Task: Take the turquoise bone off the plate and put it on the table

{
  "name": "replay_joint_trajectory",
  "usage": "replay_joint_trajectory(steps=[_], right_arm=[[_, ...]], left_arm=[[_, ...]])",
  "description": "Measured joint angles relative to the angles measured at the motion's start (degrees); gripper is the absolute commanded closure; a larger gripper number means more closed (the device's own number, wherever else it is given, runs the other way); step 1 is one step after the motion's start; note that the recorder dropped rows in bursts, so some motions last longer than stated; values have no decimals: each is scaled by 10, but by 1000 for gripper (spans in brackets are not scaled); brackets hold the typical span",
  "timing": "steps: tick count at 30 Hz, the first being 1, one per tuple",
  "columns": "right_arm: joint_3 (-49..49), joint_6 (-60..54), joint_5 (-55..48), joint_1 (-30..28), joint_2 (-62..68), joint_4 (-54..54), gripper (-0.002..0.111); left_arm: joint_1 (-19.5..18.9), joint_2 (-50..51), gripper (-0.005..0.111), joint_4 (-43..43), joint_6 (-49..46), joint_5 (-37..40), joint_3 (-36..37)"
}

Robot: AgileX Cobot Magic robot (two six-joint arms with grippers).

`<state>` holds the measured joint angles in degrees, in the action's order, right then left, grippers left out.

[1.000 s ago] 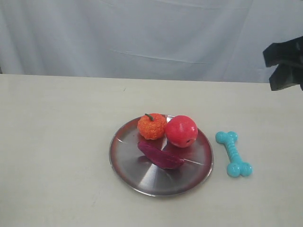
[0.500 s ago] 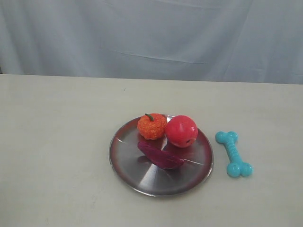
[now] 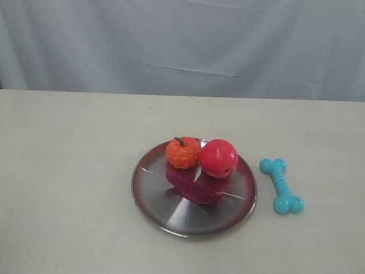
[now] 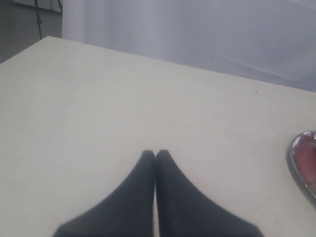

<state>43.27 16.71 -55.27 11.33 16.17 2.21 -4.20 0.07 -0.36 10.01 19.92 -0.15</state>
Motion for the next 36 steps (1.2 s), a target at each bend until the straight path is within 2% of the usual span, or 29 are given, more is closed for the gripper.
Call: replay_joint_trajectory(steps=[11, 13, 20, 23, 29, 36], right_arm=[[-1, -21, 58, -4, -5, -29, 109], [-5, -21, 87, -27, -15, -29, 109], [-65, -22, 183, -201, -59, -12, 109], [-99, -23, 205, -253, -70, -10, 109], [-150, -26, 238, -275, -70, -10, 109], [-246, -64, 363, -276, -71, -10, 109]], left_arm=[[0, 0, 107, 0, 0, 0, 0], [0, 0, 107, 0, 0, 0, 0], [0, 0, 107, 0, 0, 0, 0], [0, 0, 107, 0, 0, 0, 0], [0, 0, 107, 0, 0, 0, 0], [0, 0, 107, 0, 0, 0, 0]])
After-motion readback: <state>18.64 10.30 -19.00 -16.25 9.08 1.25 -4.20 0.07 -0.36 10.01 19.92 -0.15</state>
